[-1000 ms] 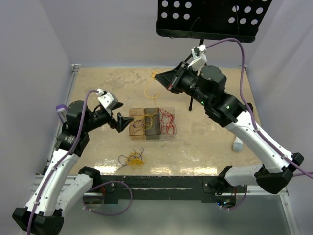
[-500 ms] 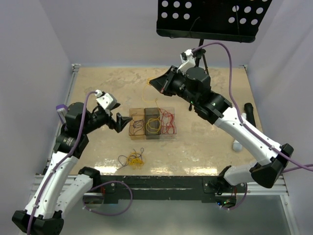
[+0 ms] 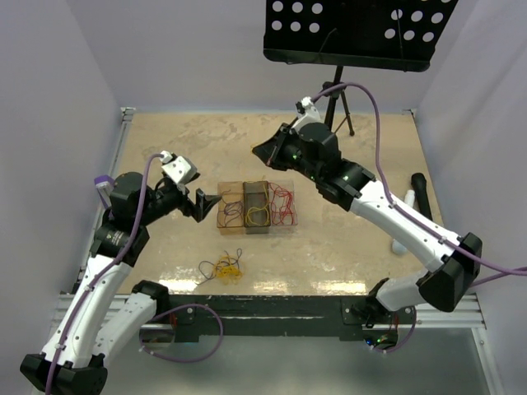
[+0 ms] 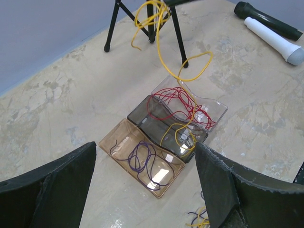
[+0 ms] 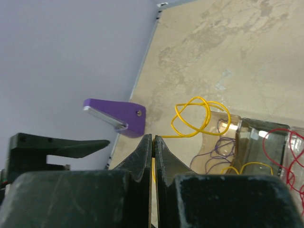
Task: Untangle the cables
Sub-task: Place the cable in the bin.
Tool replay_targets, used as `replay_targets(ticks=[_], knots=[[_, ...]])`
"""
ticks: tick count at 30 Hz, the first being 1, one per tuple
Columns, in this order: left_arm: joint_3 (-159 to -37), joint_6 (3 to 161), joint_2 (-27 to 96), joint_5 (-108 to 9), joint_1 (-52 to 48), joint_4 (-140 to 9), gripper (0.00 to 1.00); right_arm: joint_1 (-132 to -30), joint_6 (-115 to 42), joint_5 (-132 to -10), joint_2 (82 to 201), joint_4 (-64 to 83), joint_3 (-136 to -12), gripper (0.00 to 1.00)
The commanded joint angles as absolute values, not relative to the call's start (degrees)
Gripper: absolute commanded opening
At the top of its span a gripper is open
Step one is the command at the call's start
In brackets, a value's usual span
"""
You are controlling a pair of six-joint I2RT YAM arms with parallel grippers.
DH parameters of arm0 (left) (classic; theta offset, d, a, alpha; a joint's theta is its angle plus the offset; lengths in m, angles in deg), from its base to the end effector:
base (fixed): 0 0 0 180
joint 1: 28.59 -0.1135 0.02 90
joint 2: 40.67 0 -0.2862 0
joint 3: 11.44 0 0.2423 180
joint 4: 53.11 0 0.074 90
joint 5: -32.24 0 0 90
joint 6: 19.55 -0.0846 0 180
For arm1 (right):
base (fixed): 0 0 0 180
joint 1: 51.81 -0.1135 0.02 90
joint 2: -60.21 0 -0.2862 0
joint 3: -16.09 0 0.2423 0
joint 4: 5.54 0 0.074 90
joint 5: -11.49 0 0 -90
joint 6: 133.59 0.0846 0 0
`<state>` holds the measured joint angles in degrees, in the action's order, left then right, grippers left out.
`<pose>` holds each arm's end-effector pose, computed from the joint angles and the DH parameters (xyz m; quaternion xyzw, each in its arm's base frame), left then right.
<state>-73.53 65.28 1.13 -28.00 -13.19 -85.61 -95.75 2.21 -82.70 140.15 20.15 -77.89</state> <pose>0.1605 -0.0878 0.3571 0.2930 0.7113 -0.2532 0.5866 0.2636 0.2455 0.4221 0.0357 0.7742 0.4253 0.4674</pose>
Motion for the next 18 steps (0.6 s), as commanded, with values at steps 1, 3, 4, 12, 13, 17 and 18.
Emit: replay_targets(ticks=[1, 3, 4, 12, 13, 17, 18], knots=[[-74.6, 64.6, 0.6, -29.1, -13.5, -85.1, 0.89, -96.4, -0.4, -85.9, 141.5, 17.9, -75.3, 0.00], [-74.7, 64.7, 0.6, -29.3, -13.5, -85.1, 0.89, -96.8, -0.6, -86.8, 142.2, 18.0, -74.2, 0.00], [-74.7, 64.8, 0.6, -29.5, -13.5, -85.0, 0.89, -97.2, -0.7, -87.3, 142.6, 18.0, -73.4, 0.00], [-75.4, 67.3, 1.3, -32.4, -13.6, -83.6, 0.89, -101.0, 0.2, -89.9, 144.7, 17.7, -69.4, 0.00], [-75.6, 67.4, 1.5, -32.6, -13.6, -83.6, 0.89, -101.5, 0.4, -90.3, 145.1, 17.9, -68.9, 0.00], [-75.9, 67.2, 1.6, -33.4, -13.6, -84.0, 0.89, -102.2, 2.0, -92.0, 146.9, 18.6, -67.0, 0.00], [-75.9, 66.9, 1.5, -33.6, -13.6, -84.0, 0.89, -102.2, 2.1, -92.2, 147.6, 19.2, -66.8, 0.00]])
